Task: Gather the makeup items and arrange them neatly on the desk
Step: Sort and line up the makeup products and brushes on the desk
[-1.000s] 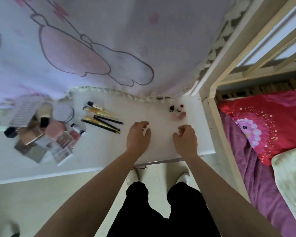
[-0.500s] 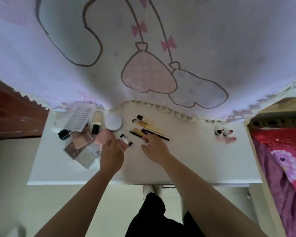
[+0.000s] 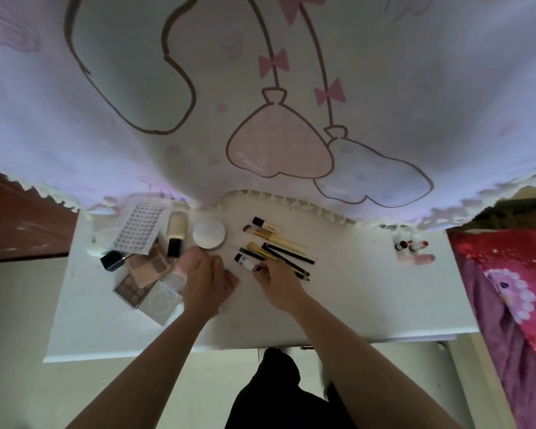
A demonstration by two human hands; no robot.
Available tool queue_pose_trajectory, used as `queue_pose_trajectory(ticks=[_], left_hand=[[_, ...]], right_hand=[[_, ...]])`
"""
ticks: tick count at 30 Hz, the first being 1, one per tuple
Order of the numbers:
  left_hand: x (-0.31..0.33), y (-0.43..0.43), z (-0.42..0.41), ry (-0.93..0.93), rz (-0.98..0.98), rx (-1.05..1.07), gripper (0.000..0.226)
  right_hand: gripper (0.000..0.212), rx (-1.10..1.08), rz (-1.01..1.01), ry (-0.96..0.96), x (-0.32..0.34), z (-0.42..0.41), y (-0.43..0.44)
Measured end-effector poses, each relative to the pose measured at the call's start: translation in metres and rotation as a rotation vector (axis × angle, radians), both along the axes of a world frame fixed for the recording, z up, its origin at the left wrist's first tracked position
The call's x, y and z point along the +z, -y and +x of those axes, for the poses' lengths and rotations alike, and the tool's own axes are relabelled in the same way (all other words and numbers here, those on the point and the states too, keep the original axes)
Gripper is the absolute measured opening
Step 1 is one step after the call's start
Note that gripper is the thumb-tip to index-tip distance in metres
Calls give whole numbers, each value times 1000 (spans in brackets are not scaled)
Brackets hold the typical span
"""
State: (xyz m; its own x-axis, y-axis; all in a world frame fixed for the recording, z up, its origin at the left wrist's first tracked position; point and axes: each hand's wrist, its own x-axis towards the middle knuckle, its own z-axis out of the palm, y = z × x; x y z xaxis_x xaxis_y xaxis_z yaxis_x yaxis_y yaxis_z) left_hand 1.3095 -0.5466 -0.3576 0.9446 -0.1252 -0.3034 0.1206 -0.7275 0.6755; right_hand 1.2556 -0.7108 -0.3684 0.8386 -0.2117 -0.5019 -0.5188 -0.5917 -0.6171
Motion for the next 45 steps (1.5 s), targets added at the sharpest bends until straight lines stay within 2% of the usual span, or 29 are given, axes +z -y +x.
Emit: queue_pose_trajectory(ticks=[3, 6, 7, 9, 11, 12, 15, 17, 19, 22, 24, 27, 28, 31, 34, 38, 42, 45], left_hand=[[15, 20, 8, -149, -193, -25, 33], [26, 41, 16, -236, -241, -223, 49], [30, 49, 17, -214, -221, -287, 50], [41, 63, 16, -132, -169, -372, 36], [52, 79, 10, -51, -149, -426, 26], [57, 86, 6, -22, -160, -451, 25], [74, 104, -8, 4, -223, -517, 24], [81, 114, -16, -100, -336, -482, 27], [85, 122, -23, -257, -436, -391, 30], [88, 131, -33, -426, -551, -255, 31], [90, 136, -39, -421, -561, -254, 31], [96, 143, -50, -371, -547, -336, 31], [97, 145, -53, -359, -541, -353, 31], [100, 151, -60, -341, -513, -364, 31], [101, 156, -65, -349, -511, -346, 31], [101, 166, -68, -337, -502, -353, 31], [97, 177, -69, -357, -512, -319, 30], [90, 188, -67, -399, -520, -275, 30]], right_hand=[[28, -72, 133, -5, 15, -10, 16], [18, -224, 304, 29, 34, -20, 30], [16, -297, 360, 42, 42, -21, 34], [14, -481, 513, 58, 58, -24, 41], [22, -653, 693, 57, 78, -27, 45], [28, -696, 715, 41, 87, -29, 46], [30, -741, 567, 84, 97, -37, 46], [21, -776, 467, 211, 102, -48, 51], [19, -727, 449, 301, 107, -61, 58], [24, -660, 491, 309, 115, -79, 68], [27, -699, 533, 269, 118, -88, 75], [45, -741, 610, 167, 124, -97, 86], [45, -729, 603, 145, 125, -100, 90], [22, -728, 706, 199, 120, -112, 102], [35, -771, 863, 209, 126, -118, 114], [43, -739, 794, 111, 128, -120, 129], [23, -742, 755, 179, 120, -128, 146], [26, -787, 738, 212, 116, -140, 165]])
